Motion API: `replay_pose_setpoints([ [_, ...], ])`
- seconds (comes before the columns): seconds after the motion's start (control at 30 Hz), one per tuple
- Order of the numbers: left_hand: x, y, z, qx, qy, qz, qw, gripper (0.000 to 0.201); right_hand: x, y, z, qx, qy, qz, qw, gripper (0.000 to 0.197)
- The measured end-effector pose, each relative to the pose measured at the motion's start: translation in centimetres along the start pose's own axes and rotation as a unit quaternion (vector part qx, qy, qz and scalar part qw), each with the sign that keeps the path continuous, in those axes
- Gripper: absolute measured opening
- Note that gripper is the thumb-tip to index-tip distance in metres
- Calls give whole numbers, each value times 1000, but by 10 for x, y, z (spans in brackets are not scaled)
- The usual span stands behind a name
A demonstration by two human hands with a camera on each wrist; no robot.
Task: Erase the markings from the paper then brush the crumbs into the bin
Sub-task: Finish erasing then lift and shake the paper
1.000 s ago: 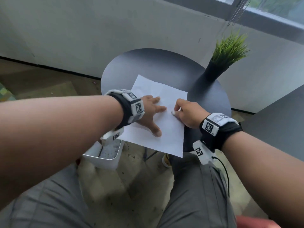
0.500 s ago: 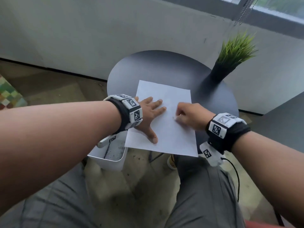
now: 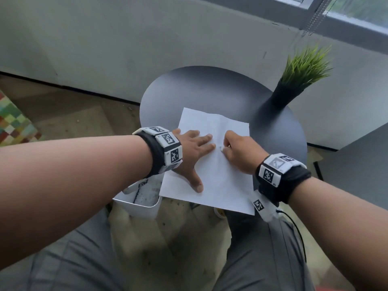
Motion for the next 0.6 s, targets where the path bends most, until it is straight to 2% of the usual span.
replay_pose_setpoints([
  [0.07, 7, -2, 10, 1, 9, -12, 1000, 125, 3, -3, -6, -21, 35, 19, 999, 20],
  [0.17, 4, -7, 23, 44, -4, -2, 999, 128, 11, 1, -18, -60, 28, 35, 997, 21],
  [0.23, -2, -8, 21, 54, -16, 5, 998, 131, 11, -2, -10, -50, 12, 33, 998, 21],
  [0.33, -5, -8, 14, 54, -20, 0, 998, 132, 1, -22, 27, 62, 18, 37, 997, 15],
  [0.4, -5, -9, 12, 53, -20, 0, 998, 131, -4, -39, 53, 166, 10, 73, 983, 10],
  [0.43, -5, -9, 12, 52, -19, 0, 998, 131, -3, -42, 56, 183, 12, 92, 979, 11],
  [0.5, -6, -10, 12, 50, -19, -2, 999, 131, 4, -30, 46, 117, 23, 101, 988, 17],
  [0.57, -6, -9, 10, 48, -14, -8, 999, 133, 13, -14, 28, 19, 25, 58, 998, 15],
  [0.6, -7, -9, 9, 47, -12, -9, 999, 135, 14, -10, 23, -1, 19, 40, 999, 13],
])
Point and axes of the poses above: each hand's wrist, its own y-axis towards the middle knuckle, its own x-axis out of the back of the hand, z = x × y, the point moved 3 cm from there along y, towards the middle knuckle, and after that the axes turned 11 degrees about -z, right-handed, at the moved point
